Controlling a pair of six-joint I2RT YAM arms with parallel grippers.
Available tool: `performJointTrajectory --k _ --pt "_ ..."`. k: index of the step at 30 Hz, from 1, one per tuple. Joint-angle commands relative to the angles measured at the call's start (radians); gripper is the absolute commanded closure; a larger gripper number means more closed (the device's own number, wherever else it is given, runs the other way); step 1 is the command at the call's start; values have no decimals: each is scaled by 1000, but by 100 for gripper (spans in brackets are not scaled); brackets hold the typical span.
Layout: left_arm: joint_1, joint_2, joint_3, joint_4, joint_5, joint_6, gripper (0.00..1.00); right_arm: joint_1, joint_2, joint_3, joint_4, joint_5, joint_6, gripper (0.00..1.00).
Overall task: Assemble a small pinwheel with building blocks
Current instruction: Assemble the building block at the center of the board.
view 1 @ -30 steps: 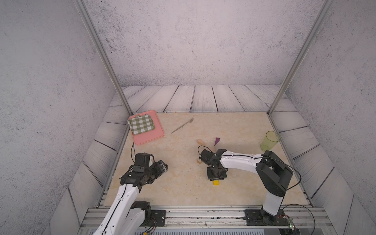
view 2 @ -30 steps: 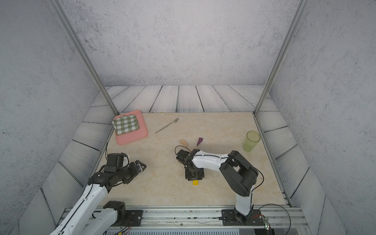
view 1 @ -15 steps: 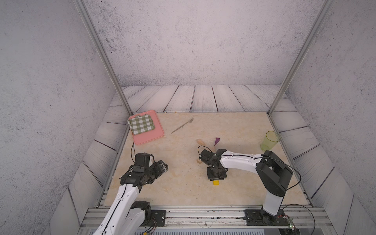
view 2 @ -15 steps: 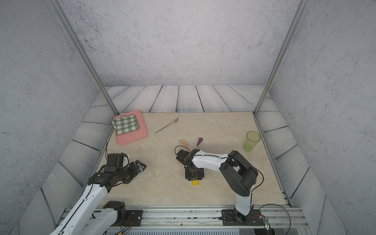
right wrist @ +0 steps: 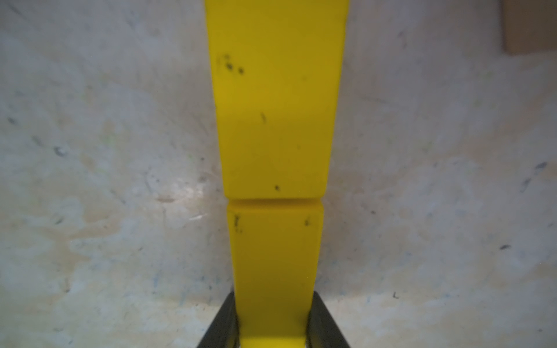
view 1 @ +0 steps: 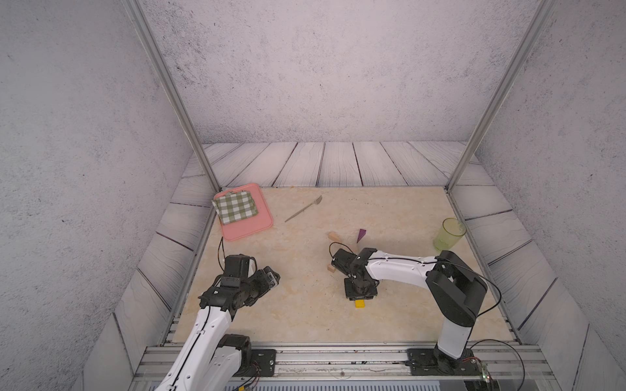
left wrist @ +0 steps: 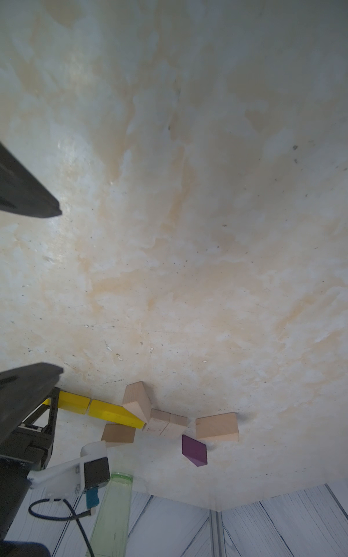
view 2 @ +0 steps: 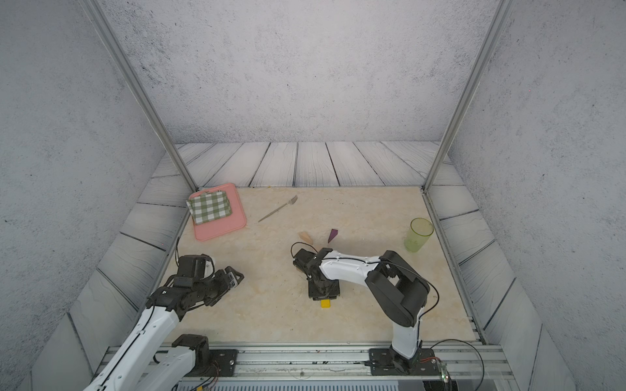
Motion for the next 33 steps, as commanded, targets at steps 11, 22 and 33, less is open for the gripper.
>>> performJointTrajectory --k 11,22,33 --pt "10 -7 -12 -4 -4 -1 17 -3 20 15 14 43 -1 63" --pt "10 -9 -12 -5 -4 -1 17 -3 19 14 23 39 -5 63" --pt "9 -9 -13 -4 -2 -1 17 -3 25 15 15 40 3 62"
